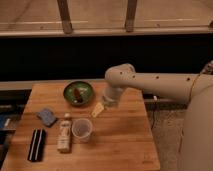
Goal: Pick up the ceramic cup
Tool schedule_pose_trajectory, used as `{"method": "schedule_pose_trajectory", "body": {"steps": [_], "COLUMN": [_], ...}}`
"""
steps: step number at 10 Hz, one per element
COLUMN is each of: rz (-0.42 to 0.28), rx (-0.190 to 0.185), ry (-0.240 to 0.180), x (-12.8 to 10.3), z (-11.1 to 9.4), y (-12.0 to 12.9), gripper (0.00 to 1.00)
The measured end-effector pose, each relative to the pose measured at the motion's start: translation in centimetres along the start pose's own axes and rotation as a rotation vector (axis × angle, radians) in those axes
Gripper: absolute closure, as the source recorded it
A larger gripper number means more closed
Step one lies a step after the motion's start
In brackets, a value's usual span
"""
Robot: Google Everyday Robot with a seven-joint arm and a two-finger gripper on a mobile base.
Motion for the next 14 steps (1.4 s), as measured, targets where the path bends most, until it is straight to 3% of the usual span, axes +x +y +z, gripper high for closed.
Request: {"method": "schedule_pose_trajectory", "body": {"steps": [5,8,12,14], "rz": [0.001,-0.045,-0.078,-0.099], "rx": [0.003,0.006,-0.026,-0.059], "ry": [-0.003,-0.010,0.003,0.020], "x": [0.1,-0.3,-0.7,-0.9], "z": [-0.1,-0.3,0.0,1.2], "y": [-0.1,1.8,3.4,4.4], "gripper": [0.20,0.20,0.20,0.20]}}
